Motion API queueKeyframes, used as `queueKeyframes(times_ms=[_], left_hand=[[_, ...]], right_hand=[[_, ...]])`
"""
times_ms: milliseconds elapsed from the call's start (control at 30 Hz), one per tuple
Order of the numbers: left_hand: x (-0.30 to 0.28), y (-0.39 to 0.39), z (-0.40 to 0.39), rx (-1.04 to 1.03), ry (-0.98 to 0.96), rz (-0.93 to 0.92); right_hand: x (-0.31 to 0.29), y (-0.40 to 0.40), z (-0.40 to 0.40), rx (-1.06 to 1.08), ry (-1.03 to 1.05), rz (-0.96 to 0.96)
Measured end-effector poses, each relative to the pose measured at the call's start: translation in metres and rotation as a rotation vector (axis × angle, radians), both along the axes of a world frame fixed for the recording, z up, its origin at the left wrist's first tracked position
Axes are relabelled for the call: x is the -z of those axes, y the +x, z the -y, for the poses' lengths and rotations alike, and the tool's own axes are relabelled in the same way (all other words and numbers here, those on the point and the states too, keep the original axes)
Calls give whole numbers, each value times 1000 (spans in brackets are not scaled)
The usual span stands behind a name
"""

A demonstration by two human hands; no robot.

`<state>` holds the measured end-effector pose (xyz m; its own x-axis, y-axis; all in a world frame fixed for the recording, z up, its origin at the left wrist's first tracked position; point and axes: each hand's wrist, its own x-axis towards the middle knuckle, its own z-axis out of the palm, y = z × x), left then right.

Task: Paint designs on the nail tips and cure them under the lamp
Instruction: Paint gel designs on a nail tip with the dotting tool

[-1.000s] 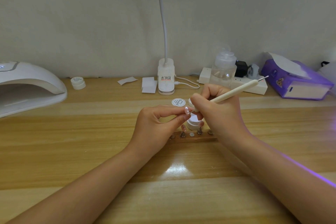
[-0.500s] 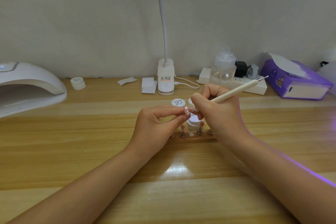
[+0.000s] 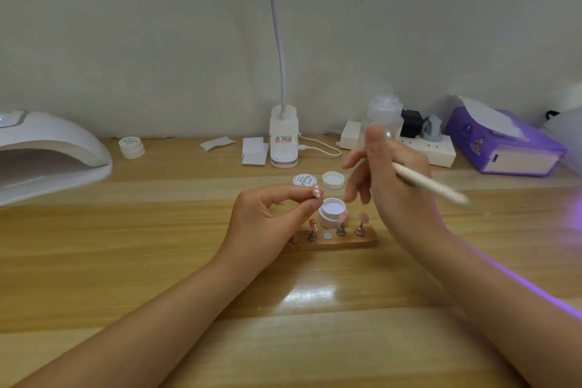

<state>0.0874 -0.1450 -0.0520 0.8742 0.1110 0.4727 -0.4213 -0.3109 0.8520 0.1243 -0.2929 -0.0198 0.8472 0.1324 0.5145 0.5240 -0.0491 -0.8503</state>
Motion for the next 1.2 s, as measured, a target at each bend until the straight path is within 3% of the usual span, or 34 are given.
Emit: queueKeyframes(times_ms=[100, 267, 800, 1000, 1200], left_hand=[[-2, -2, 0, 2, 4, -2], [-6, -5, 1, 5, 5, 4], [-8, -5, -2, 81, 25, -41], [-7, -6, -6, 145, 243, -114], [-1, -5, -8, 184, 287, -140]], right_hand=[[5, 1, 2, -4, -183, 159], [9, -3, 3, -104, -353, 196], [7, 0, 2, -98, -249, 169], [-2, 4, 12, -35, -164, 173], [18, -6, 20, 43, -240, 230]])
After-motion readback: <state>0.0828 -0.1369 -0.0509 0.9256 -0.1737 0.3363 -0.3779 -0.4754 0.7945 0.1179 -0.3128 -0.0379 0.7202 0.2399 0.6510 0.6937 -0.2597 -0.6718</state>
